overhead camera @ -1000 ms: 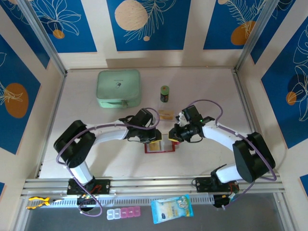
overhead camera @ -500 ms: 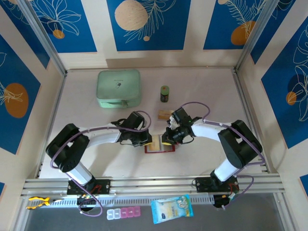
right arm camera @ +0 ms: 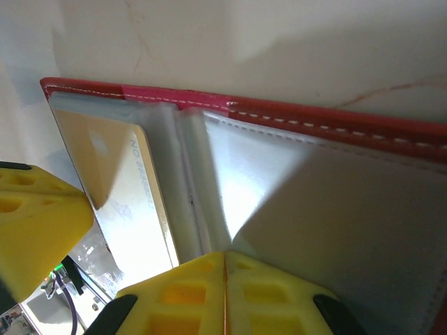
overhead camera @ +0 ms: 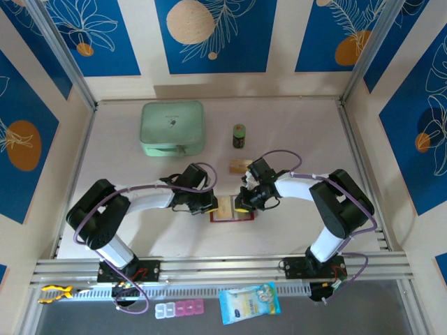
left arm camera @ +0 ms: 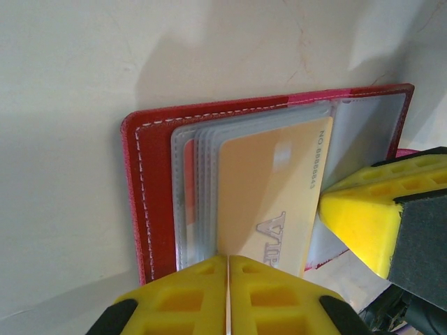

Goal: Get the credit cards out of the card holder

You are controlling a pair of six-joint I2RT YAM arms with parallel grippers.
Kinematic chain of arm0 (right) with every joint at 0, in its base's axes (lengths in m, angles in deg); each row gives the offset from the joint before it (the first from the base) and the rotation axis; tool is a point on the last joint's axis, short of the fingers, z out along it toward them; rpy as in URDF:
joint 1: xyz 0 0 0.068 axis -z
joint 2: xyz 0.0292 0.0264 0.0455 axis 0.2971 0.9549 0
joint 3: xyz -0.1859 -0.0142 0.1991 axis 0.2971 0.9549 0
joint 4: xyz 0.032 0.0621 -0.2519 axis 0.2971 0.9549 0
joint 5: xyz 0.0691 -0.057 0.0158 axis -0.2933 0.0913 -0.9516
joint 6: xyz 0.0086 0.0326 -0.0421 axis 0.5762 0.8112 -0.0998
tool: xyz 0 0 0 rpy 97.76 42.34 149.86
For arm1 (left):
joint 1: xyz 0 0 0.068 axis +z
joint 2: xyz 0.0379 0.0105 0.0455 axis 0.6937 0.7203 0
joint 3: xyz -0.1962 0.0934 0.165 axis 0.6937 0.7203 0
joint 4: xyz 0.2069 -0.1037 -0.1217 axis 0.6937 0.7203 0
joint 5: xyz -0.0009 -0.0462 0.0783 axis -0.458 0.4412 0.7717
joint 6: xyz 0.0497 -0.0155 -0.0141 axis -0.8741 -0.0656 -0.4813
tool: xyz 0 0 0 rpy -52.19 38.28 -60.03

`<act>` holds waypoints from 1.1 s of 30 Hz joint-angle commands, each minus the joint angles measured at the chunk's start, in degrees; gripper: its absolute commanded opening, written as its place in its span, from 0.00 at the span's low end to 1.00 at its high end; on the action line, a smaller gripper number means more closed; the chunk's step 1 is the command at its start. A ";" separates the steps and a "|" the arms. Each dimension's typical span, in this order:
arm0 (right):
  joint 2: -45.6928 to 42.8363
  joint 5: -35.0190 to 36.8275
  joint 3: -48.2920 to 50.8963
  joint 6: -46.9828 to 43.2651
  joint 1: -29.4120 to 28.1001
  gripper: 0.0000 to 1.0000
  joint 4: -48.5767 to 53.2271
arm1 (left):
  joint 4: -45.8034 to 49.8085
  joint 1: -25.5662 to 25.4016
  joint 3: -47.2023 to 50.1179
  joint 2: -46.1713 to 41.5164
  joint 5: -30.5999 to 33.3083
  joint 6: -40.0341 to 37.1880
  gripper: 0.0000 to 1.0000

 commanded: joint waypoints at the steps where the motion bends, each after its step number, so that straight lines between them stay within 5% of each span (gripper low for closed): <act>1: -2.14 0.46 -0.65 -0.56 -0.01 0.08 1.69 | 0.67 0.51 0.02 -0.85 0.53 -1.29 0.08; 33: 1.47 -4.16 -4.17 1.47 -1.70 0.20 -2.71 | 3.97 0.27 -0.27 -0.39 2.10 -3.41 0.05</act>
